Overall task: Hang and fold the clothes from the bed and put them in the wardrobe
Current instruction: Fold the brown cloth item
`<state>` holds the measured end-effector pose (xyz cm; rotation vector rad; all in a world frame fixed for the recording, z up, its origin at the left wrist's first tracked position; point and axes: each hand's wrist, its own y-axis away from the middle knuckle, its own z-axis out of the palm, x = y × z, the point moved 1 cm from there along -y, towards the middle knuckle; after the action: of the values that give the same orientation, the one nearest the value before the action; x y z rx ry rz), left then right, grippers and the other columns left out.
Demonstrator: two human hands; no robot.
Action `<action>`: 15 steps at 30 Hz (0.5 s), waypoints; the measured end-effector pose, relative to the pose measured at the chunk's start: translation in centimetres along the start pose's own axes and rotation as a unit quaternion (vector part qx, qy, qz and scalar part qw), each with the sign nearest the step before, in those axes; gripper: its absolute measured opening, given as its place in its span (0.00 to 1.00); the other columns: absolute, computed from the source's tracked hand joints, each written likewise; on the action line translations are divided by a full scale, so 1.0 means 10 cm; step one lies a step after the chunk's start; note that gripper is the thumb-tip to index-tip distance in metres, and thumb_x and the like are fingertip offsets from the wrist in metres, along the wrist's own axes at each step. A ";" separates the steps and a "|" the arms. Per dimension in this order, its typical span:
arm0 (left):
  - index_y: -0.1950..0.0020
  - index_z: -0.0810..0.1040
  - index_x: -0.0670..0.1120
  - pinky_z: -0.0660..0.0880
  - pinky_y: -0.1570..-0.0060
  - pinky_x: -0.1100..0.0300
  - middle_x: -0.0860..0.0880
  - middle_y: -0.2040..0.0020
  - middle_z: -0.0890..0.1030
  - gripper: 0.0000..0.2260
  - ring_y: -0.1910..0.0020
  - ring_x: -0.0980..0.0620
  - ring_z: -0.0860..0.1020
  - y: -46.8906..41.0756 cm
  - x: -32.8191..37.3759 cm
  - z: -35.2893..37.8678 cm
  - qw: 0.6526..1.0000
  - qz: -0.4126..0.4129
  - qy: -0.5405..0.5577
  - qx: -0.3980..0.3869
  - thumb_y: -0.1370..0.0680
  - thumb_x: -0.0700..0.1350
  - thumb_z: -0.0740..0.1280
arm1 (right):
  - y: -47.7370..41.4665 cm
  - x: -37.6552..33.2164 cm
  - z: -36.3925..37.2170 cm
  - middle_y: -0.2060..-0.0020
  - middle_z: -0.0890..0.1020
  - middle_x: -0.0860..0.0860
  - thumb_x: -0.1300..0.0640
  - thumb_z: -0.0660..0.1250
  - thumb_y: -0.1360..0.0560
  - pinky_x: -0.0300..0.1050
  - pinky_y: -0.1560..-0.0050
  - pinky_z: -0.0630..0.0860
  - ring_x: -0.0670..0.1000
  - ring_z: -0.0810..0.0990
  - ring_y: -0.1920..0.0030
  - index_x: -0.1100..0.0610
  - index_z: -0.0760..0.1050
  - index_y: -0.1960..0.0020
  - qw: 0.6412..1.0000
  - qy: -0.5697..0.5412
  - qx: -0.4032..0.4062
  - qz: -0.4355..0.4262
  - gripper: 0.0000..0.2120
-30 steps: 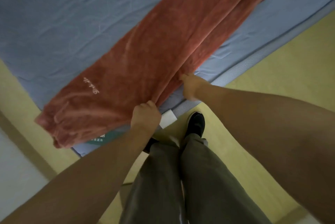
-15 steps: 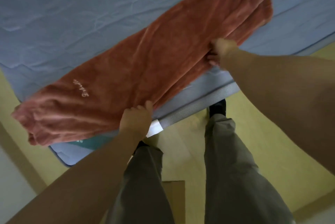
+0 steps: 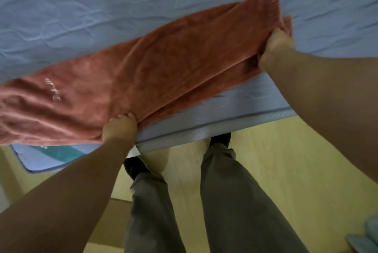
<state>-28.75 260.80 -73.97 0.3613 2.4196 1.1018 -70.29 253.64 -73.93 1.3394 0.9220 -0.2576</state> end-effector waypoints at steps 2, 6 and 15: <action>0.33 0.70 0.41 0.78 0.50 0.47 0.38 0.38 0.76 0.15 0.41 0.37 0.78 0.02 0.01 0.01 1.000 -0.007 -0.002 -0.014 0.20 0.38 0.58 | 0.01 -0.01 -0.08 0.41 0.83 0.52 0.59 0.61 0.18 0.56 0.40 0.80 0.55 0.83 0.43 0.54 0.76 0.33 0.998 0.011 0.056 -0.024 0.15; 0.30 0.70 0.40 0.78 0.50 0.46 0.38 0.36 0.74 0.17 0.40 0.37 0.77 0.08 0.07 0.06 0.999 -0.009 -0.034 -0.026 0.19 0.39 0.58 | 0.01 0.06 -0.34 0.40 0.81 0.57 0.59 0.59 0.17 0.44 0.37 0.74 0.57 0.81 0.40 0.61 0.72 0.35 0.978 0.110 0.156 -0.086 0.13; 0.36 0.78 0.42 0.78 0.49 0.46 0.41 0.41 0.77 0.15 0.42 0.37 0.79 0.15 0.10 0.18 0.999 0.001 -0.026 -0.026 0.21 0.40 0.60 | -0.16 0.29 -0.52 0.32 0.72 0.53 0.59 0.54 0.16 0.49 0.35 0.73 0.53 0.75 0.34 0.59 0.60 0.24 0.948 0.287 0.134 0.038 0.21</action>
<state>-28.64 263.32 -74.13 0.3696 2.3406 1.1401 -71.69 258.88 -76.84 1.7418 1.3506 0.0826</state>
